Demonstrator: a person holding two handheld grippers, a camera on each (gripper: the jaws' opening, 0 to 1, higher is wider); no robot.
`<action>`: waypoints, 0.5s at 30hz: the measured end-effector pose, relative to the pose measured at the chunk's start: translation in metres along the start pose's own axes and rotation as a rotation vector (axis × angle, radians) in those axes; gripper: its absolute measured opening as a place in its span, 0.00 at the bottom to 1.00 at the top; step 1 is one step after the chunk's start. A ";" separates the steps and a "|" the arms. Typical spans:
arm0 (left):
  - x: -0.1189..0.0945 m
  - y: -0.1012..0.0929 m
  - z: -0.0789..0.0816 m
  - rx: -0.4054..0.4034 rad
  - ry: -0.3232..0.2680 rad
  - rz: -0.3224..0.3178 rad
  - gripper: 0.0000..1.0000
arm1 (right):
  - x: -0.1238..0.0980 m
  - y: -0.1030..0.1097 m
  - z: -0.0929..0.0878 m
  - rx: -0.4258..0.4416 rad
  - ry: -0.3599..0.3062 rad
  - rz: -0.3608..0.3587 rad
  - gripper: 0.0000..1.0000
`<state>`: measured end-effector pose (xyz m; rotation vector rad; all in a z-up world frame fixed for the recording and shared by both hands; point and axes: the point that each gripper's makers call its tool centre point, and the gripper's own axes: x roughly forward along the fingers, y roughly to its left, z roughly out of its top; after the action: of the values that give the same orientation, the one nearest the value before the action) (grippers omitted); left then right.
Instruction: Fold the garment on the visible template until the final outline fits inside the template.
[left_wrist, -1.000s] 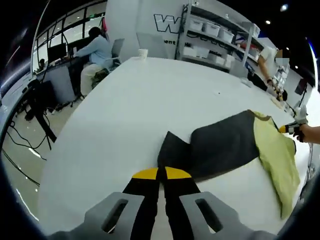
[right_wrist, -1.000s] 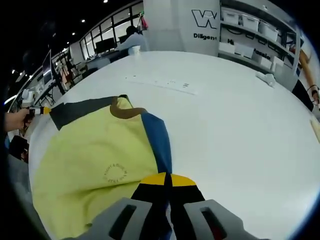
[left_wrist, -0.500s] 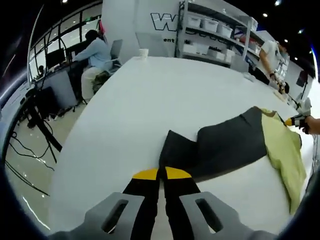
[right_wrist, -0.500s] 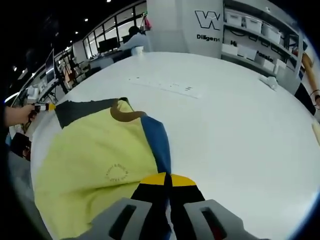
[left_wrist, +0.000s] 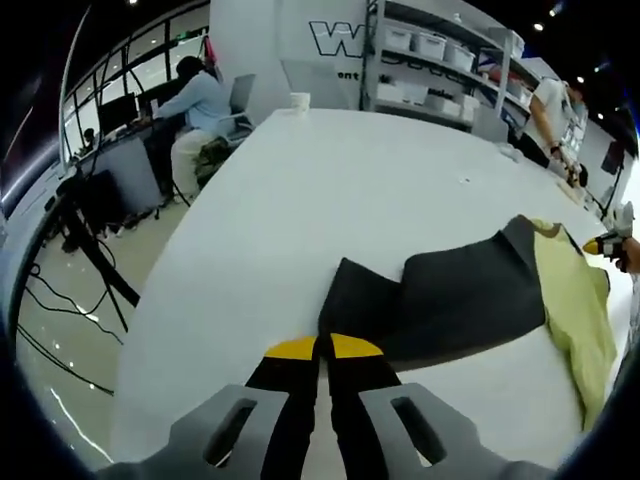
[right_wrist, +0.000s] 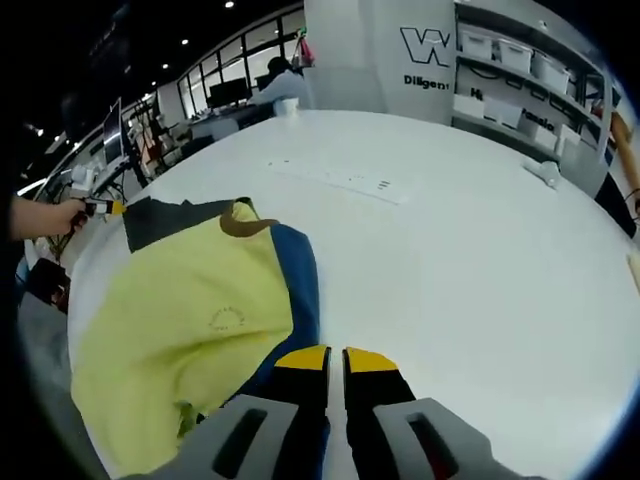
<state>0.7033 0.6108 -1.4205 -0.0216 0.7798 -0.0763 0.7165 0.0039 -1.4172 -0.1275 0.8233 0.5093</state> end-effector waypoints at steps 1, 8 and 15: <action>0.000 0.000 -0.001 0.001 0.004 -0.002 0.05 | -0.002 0.000 -0.002 0.003 0.003 0.004 0.01; -0.001 -0.005 -0.009 -0.004 0.020 -0.013 0.05 | -0.014 0.001 -0.021 0.015 0.030 0.039 0.03; -0.002 -0.004 -0.021 -0.027 0.049 -0.009 0.06 | -0.016 0.004 -0.040 0.047 0.084 0.054 0.07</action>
<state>0.6871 0.6069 -1.4340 -0.0489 0.8294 -0.0753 0.6787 -0.0110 -1.4324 -0.0839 0.9224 0.5376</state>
